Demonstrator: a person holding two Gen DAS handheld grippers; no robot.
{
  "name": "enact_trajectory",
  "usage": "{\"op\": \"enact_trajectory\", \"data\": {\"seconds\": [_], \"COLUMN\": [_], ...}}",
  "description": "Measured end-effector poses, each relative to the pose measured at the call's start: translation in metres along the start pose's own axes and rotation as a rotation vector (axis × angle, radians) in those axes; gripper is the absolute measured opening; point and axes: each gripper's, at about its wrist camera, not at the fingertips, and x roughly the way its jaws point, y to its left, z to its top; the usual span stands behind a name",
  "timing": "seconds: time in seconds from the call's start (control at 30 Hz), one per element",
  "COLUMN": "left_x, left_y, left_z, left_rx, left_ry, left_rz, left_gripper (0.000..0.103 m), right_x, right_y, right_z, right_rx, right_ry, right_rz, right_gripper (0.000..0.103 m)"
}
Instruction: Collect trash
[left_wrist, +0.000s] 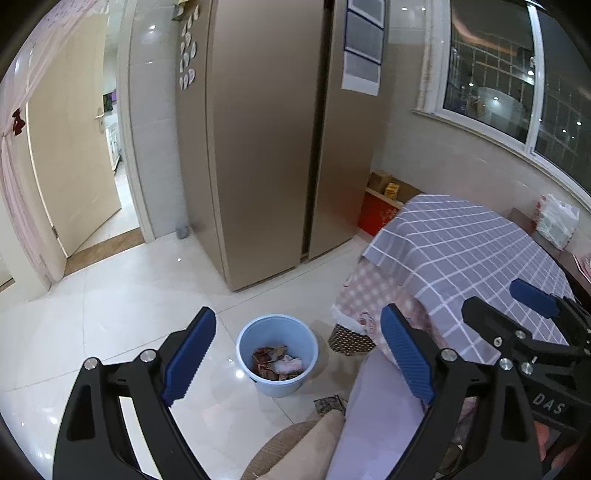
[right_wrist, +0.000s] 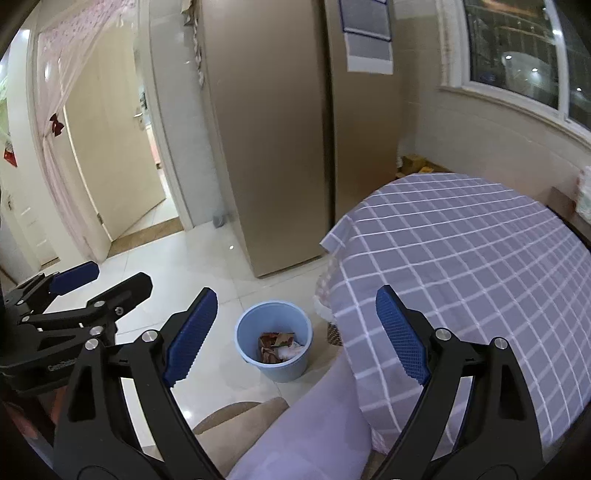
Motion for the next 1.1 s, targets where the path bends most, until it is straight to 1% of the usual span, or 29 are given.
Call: {"op": "enact_trajectory", "data": {"seconds": [0.07,0.17,0.3,0.43,0.57,0.63,0.73,0.87,1.1], "left_x": [-0.006,-0.015,-0.027,-0.045,-0.061,-0.069,-0.079,-0.089,-0.101], "left_y": [-0.008,-0.016,-0.026,-0.035,-0.039,-0.041,-0.041,-0.042,-0.046], "left_z": [-0.005,-0.011,-0.016,-0.019,-0.021,-0.022,-0.022,-0.021,-0.022], "left_rx": [0.007,0.007,0.022,0.045,0.043,0.047,0.054,0.050,0.062], "left_ry": [-0.005,-0.012,-0.033,-0.083,-0.122,-0.142,-0.177,-0.201,-0.230], "left_rz": [-0.017,-0.043,-0.061,-0.063,-0.053,-0.033,-0.026,-0.040,-0.039], "left_gripper": [0.089,0.089,0.089,0.089,0.089,0.089,0.089,0.089,0.089], "right_x": [-0.014,-0.033,-0.058,-0.080,-0.102,-0.110,-0.118,-0.129,-0.143], "right_y": [-0.002,-0.008,-0.015,-0.014,-0.008,-0.006,-0.005,-0.005,-0.004], "right_z": [-0.005,-0.011,-0.023,-0.029,-0.032,-0.033,-0.034,-0.035,-0.039], "right_rx": [0.003,0.025,0.044,0.062,0.045,0.039,0.040,0.036,0.028], "right_ry": [-0.025,-0.054,-0.103,-0.147,-0.215,-0.239,-0.264,-0.298,-0.335], "right_rz": [-0.029,-0.041,-0.082,-0.110,-0.178,-0.210,-0.223,-0.235,-0.257], "right_gripper": [0.087,0.087,0.087,0.087,0.087,0.087,0.087,0.087,0.087]}}
